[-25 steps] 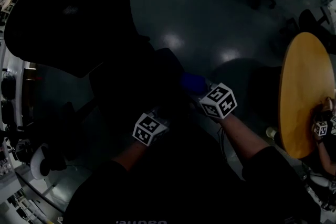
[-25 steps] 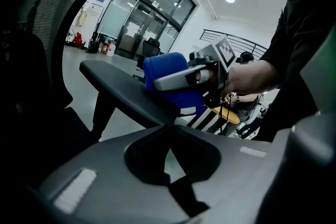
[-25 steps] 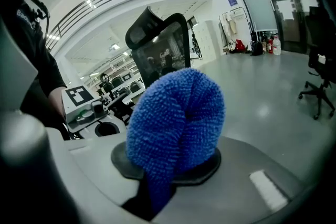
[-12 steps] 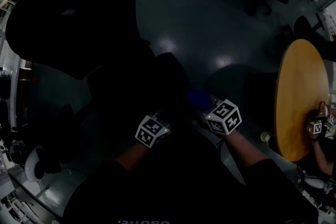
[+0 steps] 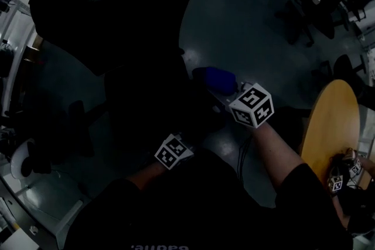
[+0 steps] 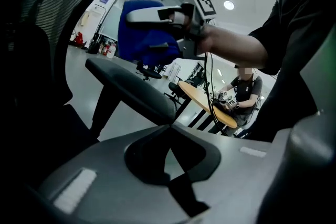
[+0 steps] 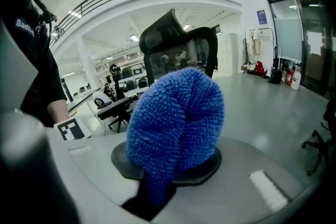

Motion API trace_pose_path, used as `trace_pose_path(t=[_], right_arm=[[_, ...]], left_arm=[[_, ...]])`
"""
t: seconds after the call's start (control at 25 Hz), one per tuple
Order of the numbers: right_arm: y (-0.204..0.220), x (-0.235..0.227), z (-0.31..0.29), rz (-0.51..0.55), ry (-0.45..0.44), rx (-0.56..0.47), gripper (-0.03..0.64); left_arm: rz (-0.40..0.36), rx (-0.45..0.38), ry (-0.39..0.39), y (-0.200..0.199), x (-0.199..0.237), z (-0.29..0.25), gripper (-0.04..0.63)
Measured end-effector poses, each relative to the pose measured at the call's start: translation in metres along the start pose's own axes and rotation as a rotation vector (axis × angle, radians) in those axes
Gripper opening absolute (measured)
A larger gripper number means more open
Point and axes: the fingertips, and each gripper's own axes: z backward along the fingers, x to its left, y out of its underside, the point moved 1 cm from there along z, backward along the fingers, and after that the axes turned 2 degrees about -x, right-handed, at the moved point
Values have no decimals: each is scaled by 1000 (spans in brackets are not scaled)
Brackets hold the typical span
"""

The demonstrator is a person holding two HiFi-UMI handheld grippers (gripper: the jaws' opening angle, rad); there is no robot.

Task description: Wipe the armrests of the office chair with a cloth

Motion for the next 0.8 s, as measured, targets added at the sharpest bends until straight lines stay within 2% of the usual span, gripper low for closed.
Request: trace_pose_path(t=[0.2,0.48,0.64,0.8], right_arm=[[-11,-16,-45,89,-40,76,83],[-5,-28,-105,175,-71,193,84],[8,-33,-121,174,-89,252,84],[18,-27,-122,173,-108,270,84]], left_arm=[[41,-30,-41,2,11,11,17],[41,-63,-2,1,4,0,17],[57,-76,10,3,-1,-6,17],[78,-92,-12,3,5,-6,17]])
